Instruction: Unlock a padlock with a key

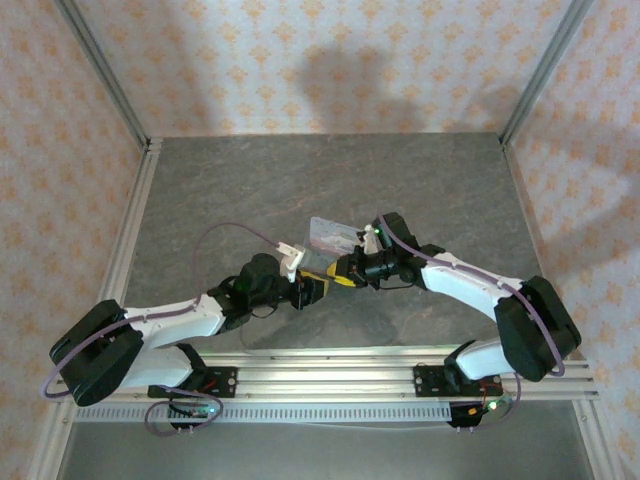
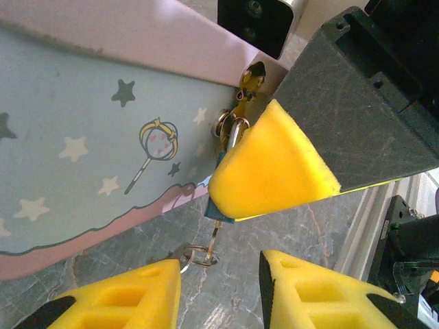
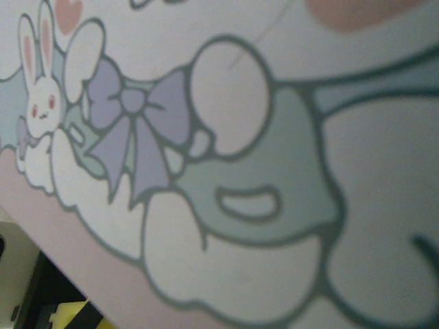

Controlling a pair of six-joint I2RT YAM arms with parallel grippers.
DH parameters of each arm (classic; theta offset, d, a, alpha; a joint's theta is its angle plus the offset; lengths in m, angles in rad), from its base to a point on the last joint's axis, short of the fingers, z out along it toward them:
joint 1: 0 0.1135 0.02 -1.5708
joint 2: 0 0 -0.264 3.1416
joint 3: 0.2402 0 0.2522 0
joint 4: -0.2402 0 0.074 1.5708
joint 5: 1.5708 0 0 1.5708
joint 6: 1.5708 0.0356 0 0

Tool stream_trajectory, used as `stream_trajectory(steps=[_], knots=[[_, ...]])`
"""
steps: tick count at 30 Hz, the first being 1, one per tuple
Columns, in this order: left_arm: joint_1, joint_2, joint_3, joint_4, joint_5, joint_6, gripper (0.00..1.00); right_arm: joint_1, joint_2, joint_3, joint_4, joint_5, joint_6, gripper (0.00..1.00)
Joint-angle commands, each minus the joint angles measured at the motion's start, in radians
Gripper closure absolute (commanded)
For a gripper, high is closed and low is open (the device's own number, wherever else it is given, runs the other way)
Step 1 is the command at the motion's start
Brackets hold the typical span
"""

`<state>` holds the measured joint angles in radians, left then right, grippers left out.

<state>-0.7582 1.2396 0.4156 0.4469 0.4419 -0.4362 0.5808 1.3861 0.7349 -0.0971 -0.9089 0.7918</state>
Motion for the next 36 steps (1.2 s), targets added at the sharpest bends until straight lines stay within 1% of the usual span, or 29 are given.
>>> stream_trajectory(steps=[1, 5, 7, 8, 11, 12, 15, 19, 24, 33, 36], knots=[[0.007, 0.018, 0.004, 0.059, 0.009, 0.025, 0.65, -0.001, -0.023, 0.018, 0.010, -0.009, 0.019, 1.00], [0.007, 0.046, 0.005, 0.081, 0.012, 0.021, 0.64, -0.001, -0.025, 0.020, 0.011, -0.012, 0.020, 1.00], [0.007, 0.057, 0.009, 0.087, 0.015, 0.021, 0.66, -0.001, -0.027, 0.020, 0.011, -0.012, 0.021, 1.00], [0.007, 0.060, 0.010, 0.091, 0.015, 0.022, 0.69, -0.001, -0.028, 0.019, 0.012, -0.013, 0.021, 1.00], [0.007, 0.066, 0.014, 0.096, 0.019, 0.025, 0.86, -0.001, -0.030, 0.018, 0.011, -0.013, 0.025, 1.00], [0.007, 0.066, 0.015, 0.098, 0.018, 0.027, 0.89, -0.001, -0.030, 0.019, 0.013, -0.014, 0.027, 1.00], [0.007, 0.066, 0.017, 0.093, 0.015, 0.033, 0.93, -0.001, -0.031, 0.017, 0.020, -0.013, 0.038, 1.00], [0.007, 0.058, 0.013, 0.090, 0.010, 0.036, 1.00, 0.000, -0.030, 0.011, 0.043, -0.011, 0.056, 1.00], [0.007, 0.032, 0.009, 0.095, -0.005, 0.033, 1.00, -0.001, -0.024, -0.001, 0.058, -0.004, 0.069, 1.00], [-0.001, 0.067, 0.035, 0.171, 0.037, -0.047, 1.00, -0.001, -0.017, -0.028, 0.094, 0.007, 0.089, 1.00], [-0.007, 0.070, 0.037, 0.172, 0.034, -0.048, 0.96, 0.000, -0.018, -0.029, 0.099, 0.007, 0.092, 1.00]])
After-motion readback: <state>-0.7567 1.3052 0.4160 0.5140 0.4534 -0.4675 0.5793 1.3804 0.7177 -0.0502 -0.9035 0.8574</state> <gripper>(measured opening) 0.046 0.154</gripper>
